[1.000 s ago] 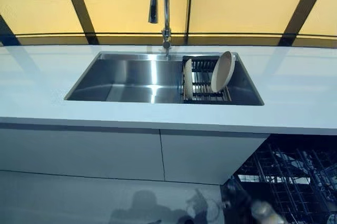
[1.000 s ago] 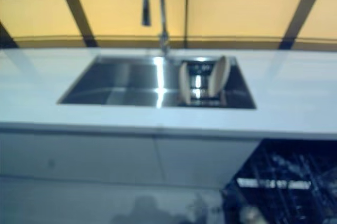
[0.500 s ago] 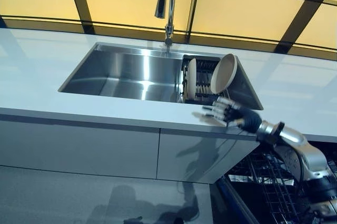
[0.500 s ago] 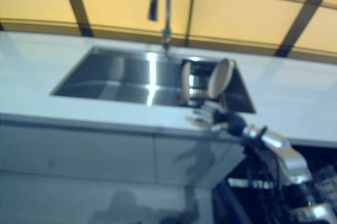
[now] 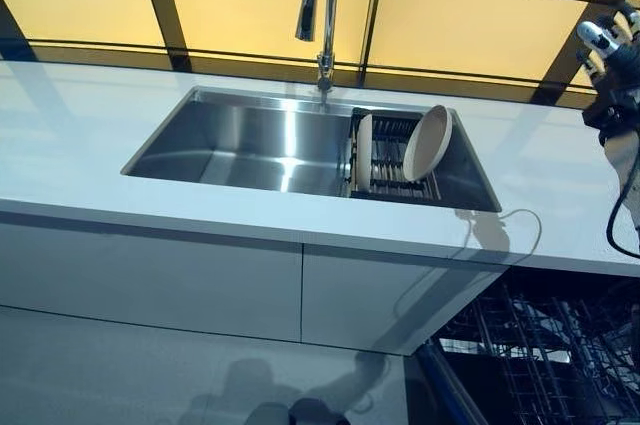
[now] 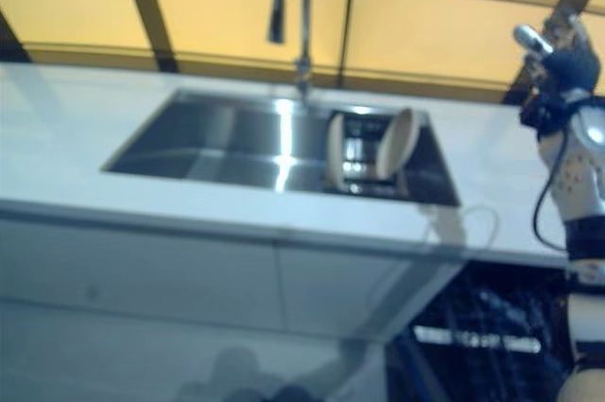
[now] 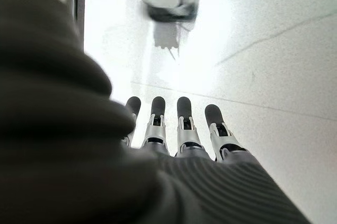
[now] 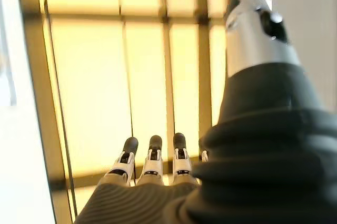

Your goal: Take plates into dishwasher

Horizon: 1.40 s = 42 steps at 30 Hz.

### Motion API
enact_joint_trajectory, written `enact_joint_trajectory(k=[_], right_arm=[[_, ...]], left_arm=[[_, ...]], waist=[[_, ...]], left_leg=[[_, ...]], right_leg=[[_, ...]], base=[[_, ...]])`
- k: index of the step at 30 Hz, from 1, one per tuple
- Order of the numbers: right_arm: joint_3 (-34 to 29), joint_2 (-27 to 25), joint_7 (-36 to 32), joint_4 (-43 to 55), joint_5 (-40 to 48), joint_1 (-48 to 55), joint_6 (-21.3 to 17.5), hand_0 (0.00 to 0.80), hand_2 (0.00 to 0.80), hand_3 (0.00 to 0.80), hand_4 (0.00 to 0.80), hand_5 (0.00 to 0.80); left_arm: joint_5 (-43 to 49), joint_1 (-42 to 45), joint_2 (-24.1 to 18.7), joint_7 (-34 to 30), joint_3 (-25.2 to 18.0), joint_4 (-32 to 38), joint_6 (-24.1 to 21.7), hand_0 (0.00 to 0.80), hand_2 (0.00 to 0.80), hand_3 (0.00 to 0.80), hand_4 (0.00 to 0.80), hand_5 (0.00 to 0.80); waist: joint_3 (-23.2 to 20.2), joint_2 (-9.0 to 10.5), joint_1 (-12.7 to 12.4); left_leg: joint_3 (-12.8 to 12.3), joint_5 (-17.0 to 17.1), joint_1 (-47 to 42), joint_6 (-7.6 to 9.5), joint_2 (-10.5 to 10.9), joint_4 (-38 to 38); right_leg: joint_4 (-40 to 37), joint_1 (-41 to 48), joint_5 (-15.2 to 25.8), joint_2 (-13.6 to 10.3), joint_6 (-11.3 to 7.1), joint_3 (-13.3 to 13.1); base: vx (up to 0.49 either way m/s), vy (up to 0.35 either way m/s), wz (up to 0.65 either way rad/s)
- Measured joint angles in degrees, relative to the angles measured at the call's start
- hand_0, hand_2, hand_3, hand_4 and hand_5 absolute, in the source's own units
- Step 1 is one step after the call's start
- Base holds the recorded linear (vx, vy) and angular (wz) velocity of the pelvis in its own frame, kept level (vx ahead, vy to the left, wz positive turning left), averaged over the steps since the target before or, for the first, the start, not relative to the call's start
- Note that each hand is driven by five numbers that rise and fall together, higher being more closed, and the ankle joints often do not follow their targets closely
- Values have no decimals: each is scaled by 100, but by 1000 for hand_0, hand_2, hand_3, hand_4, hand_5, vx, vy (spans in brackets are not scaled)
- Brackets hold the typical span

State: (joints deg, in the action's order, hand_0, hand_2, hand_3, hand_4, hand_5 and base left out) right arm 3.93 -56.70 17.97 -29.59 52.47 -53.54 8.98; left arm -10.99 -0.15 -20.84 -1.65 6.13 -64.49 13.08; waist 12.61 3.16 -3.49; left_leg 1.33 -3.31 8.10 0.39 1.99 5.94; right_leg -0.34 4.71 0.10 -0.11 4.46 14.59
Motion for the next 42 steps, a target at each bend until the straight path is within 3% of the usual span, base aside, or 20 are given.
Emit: enact_joint_trajectory(k=[1, 4, 5, 6, 9, 12, 20, 28, 34, 42], right_arm=[[3, 7, 172, -22, 19, 1, 36, 0, 0, 0, 0, 0], [-86, 2, 206, 21, -7, 7, 33, 0, 0, 0, 0, 0], [-87, -21, 167, 24, -7, 9, 51, 0, 0, 0, 0, 0], [-92, -27, 161, 24, -7, 27, 84, 0, 0, 0, 0, 0], [-84, -39, 132, 14, -154, 32, 263, 0, 0, 0, 0, 0], [-51, -39, 130, -40, -463, 22, 468, 0, 0, 0, 0, 0], [810, -32, 143, -345, -1118, -518, 1016, 0, 0, 0, 0, 0], [1040, -9, 111, -534, -1460, -612, 1595, 0, 0, 0, 0, 0], [1423, -13, -245, -1009, -1807, -970, 1924, 0, 0, 0, 0, 0], [1417, -18, -499, -828, -1789, -908, 2128, 0, 0, 0, 0, 0]], left_arm=[[-73, -4, 4, 8, 136, 2, -5, 0, 0, 0, 0, 0], [-241, -22, 11, 24, 224, 0, -30, 0, 0, 0, 0, 0], [-321, -13, 13, 53, 230, 1, -63, 0, 0, 0, 0, 0], [-359, -14, -8, 79, 229, 3, -84, 0, 0, 0, 0, 0], [-358, -81, -135, 97, 231, 52, -108, 0, 0, 0, 0, 0], [-358, -257, -203, 132, 230, 88, -120, 0, 0, 0, 0, 0], [-361, -140, -163, 251, 231, 116, -355, 0, 0, 0, 0, 0], [-384, 120, -163, 429, 234, 191, -399, 0, 0, 0, 0, 0], [-381, 83, -164, 390, 252, 289, -458, 0, 0, 0, 0, 0], [-607, -78, -287, 557, 259, 445, -443, 0, 0, 0, 0, 0]], waist=[[-15, -23, -5], [-86, -87, 67], [-142, -170, 100], [-200, -190, 111], [-360, -25, 82], [-467, 144, -67], [-526, 302, -396], [-488, 435, -426], [-437, 377, -494], [-331, 221, -223]], left_leg=[[-27, 106, -189, 156, 2, -67], [-160, 314, -443, 160, 37, -194], [-166, 635, -462, 155, 24, -318], [-200, 808, -479, 258, 40, -359], [-247, 848, -538, 336, 216, -561], [-197, 850, -538, 357, 309, -696], [65, 869, -576, 235, 284, -860], [106, 1016, -547, 192, 230, -1047], [53, 922, -613, 185, 225, -929], [-118, 960, -700, 244, 230, -1077]], right_leg=[[-36, 122, -53, -22, -65, -2], [9, 225, -193, -115, -270, 6], [88, 226, -253, -107, -357, 4], [166, 197, -319, -137, -415, -20], [210, 123, -443, -328, -567, -44], [-32, 170, -402, -376, -678, -43], [-454, 417, -324, -208, -604, -10], [-476, 311, -315, -156, -569, 3], [-391, 298, -336, -184, -517, -176], [-417, 310, -282, -214, -575, -323]], base=[[235, 178, -4], [173, 99, 4], [111, 30, -1], [80, 6, -8], [47, -17, -1], [48, -60, 8], [12, -95, 15], [-39, -68, 2], [-5, 91, -12], [11, 2, -12]])
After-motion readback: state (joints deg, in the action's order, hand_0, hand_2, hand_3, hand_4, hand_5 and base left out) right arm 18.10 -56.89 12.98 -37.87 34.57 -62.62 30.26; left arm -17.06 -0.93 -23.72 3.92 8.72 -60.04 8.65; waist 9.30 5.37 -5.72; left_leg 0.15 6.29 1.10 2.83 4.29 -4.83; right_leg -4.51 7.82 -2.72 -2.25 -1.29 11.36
